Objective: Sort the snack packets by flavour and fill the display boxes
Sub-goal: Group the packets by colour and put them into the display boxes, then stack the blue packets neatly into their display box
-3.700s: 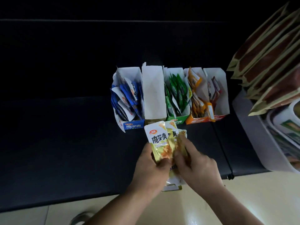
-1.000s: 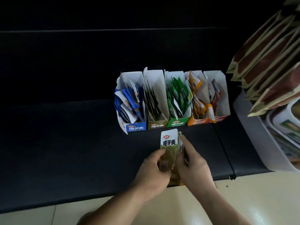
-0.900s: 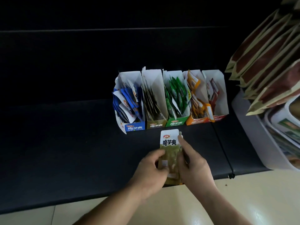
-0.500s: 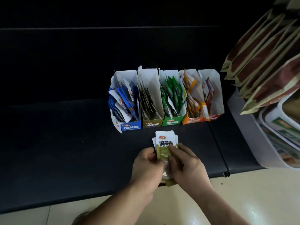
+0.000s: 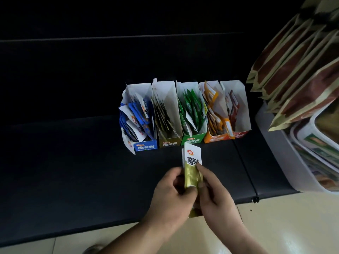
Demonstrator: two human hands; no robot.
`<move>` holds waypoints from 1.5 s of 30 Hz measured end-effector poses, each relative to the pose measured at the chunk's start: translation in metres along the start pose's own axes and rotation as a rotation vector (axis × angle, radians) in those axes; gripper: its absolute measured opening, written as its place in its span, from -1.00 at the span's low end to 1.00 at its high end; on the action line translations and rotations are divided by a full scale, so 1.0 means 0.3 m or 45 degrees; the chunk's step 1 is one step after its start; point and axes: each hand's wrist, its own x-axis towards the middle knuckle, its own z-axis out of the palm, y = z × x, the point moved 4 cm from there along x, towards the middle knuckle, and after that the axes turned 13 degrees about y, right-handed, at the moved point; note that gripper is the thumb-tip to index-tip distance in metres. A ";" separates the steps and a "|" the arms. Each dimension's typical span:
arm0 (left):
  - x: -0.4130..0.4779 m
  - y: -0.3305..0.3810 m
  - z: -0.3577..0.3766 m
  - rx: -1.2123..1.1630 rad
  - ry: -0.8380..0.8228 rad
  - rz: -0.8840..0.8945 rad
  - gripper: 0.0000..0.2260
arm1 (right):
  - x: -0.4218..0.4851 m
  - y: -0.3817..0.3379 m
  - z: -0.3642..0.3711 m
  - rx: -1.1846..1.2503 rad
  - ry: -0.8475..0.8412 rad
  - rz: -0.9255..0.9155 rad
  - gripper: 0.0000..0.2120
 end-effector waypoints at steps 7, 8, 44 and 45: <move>-0.015 0.200 -0.216 -0.075 0.204 0.315 -0.68 | 0.037 -0.278 0.077 0.048 0.135 -0.431 -0.54; 0.001 0.240 -0.236 -0.086 0.232 0.355 -0.69 | 0.062 -0.320 0.091 0.070 0.165 -0.432 -0.59; 0.223 0.217 -0.330 0.071 0.438 0.548 -0.70 | 0.256 -0.402 0.152 -0.563 0.267 -0.830 -0.75; 0.216 0.192 -0.341 0.134 0.475 0.601 -0.73 | 0.243 -0.405 0.159 -0.611 0.290 -0.881 -0.77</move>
